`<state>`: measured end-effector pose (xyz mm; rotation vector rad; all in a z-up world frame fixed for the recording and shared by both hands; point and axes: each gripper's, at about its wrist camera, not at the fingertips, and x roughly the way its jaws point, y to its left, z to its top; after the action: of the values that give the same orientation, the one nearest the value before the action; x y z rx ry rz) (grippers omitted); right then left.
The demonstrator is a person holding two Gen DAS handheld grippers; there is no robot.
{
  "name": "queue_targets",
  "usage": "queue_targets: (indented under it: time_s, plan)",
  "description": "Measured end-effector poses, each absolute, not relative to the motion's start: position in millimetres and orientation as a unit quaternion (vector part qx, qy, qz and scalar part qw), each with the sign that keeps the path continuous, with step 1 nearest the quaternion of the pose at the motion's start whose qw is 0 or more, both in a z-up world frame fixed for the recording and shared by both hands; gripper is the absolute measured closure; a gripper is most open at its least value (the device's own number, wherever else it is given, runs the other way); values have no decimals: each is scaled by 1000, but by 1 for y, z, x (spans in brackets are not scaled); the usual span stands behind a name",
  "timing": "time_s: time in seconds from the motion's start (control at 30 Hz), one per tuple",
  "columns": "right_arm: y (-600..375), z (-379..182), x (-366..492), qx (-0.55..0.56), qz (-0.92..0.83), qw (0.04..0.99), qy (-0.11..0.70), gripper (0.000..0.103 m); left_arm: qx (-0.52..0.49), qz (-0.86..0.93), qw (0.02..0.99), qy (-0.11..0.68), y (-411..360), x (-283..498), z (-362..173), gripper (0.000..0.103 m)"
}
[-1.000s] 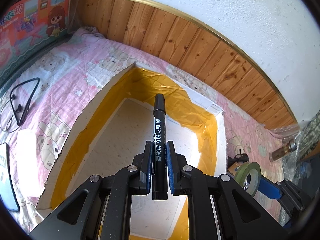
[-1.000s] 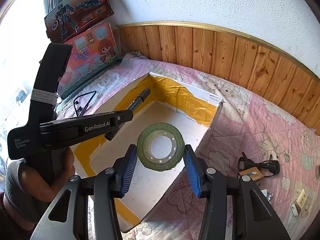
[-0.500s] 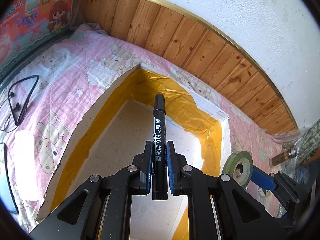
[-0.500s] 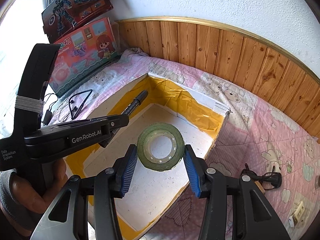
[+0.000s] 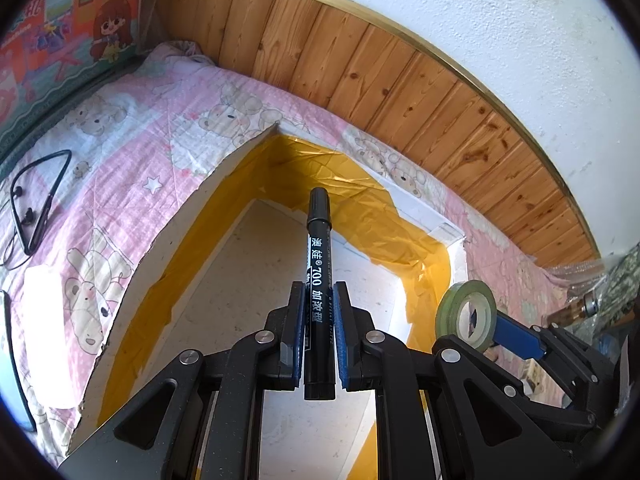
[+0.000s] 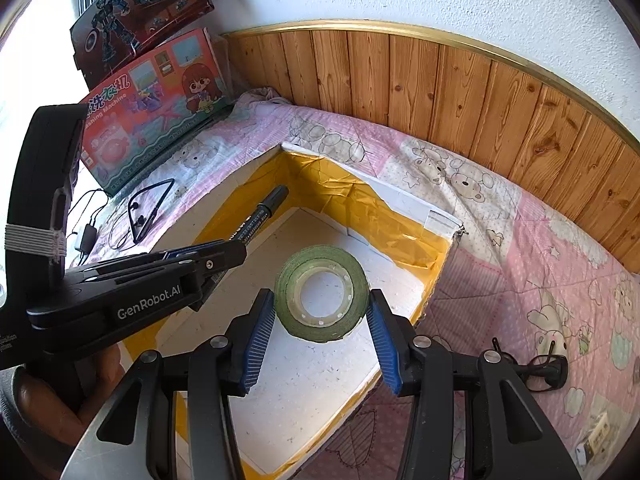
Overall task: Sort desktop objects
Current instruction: 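Carry the marker and tape roll with both grippers into the cardboard box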
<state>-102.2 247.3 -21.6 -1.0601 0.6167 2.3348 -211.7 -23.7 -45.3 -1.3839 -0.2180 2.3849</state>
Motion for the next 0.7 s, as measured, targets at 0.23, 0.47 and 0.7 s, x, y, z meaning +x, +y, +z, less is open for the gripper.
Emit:
queue_targets:
  time_s: [0.23,0.47,0.7]
  plan:
    - [258,-30,-107,-401,851,248,230,54,-499,843,184,-76,-21,-218,-50,90]
    - [263,-38,-116,-416,848,244,221,54,-509,838,181,-74,-19,-224,-56,90]
    - [271,-46,-127,-435,841,240,213,54,-522,831,177,-81,-19,-232,-64,90]
